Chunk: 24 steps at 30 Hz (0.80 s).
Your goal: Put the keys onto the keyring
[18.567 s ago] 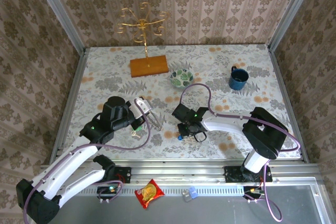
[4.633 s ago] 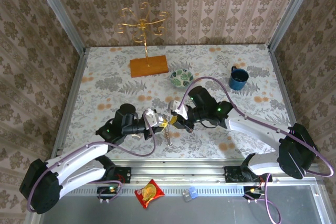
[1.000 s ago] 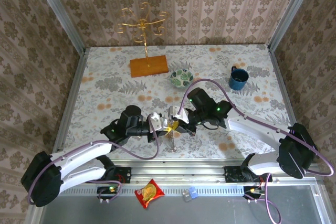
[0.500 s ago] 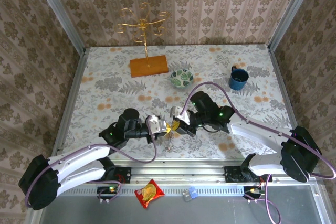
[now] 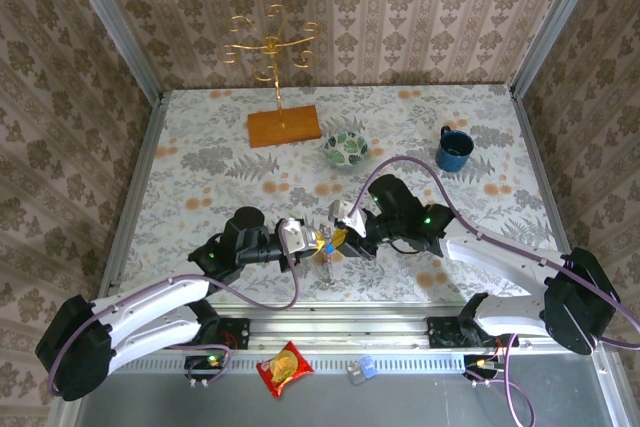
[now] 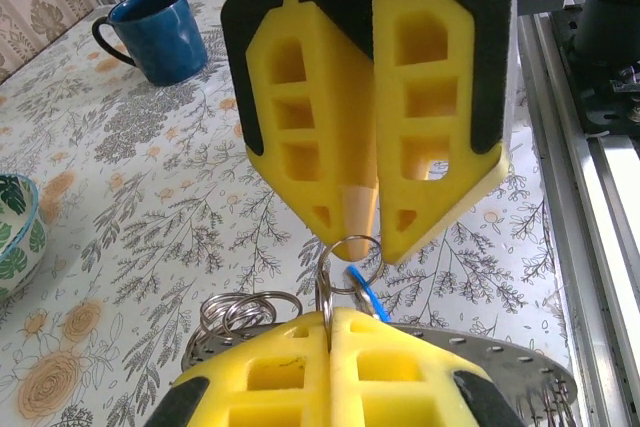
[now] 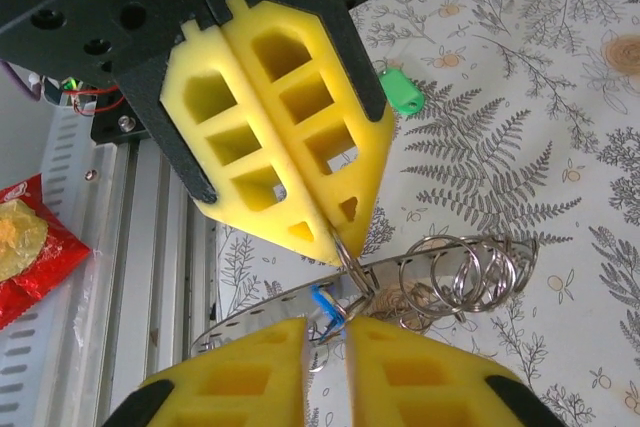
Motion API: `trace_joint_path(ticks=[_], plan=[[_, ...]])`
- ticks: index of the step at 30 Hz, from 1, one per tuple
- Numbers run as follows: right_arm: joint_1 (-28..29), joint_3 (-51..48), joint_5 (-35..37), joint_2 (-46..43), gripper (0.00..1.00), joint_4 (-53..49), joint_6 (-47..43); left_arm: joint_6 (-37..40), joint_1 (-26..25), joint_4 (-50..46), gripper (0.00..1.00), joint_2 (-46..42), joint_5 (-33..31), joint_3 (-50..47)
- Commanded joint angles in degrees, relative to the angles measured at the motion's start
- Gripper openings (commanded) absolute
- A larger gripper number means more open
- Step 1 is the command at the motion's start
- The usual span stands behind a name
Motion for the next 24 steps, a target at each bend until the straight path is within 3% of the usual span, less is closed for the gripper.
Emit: trace_joint_path(ticks=[1, 5, 11, 13, 18, 24], plan=[[-0.2, -0.7, 0.4, 0.3, 0.12, 0.1, 0.4, -0.6, -0.2, 1.5, 0.00, -0.2, -0.3, -0.8], [-0.2, -0.5, 2.1, 2.3, 0.06, 0.1, 0.2, -1.1, -0.1, 3.0, 0.00, -0.3, -0.1, -1.2], [-0.3, 1.0, -0.2, 4.9, 0.05, 1.0, 0.9, -1.6, -0.5, 5.3, 0.00, 0.7, 0.1, -1.5], [-0.6, 0.5, -0.8, 4.0, 0.08, 2.6, 1.6, -1.5, -0.4, 5.3, 0.00, 0.7, 0.0, -1.5], [-1.8, -2.4, -0.8, 0.1, 0.27, 6.1, 1.8, -1.3, -0.5, 5.2, 0.00, 0.7, 0.0, -1.6], [-2.5, -4.4, 0.9, -2.2, 0.37, 5.4, 0.4, -1.1, -0.5, 5.0, 0.00, 0.3, -0.1, -1.3]])
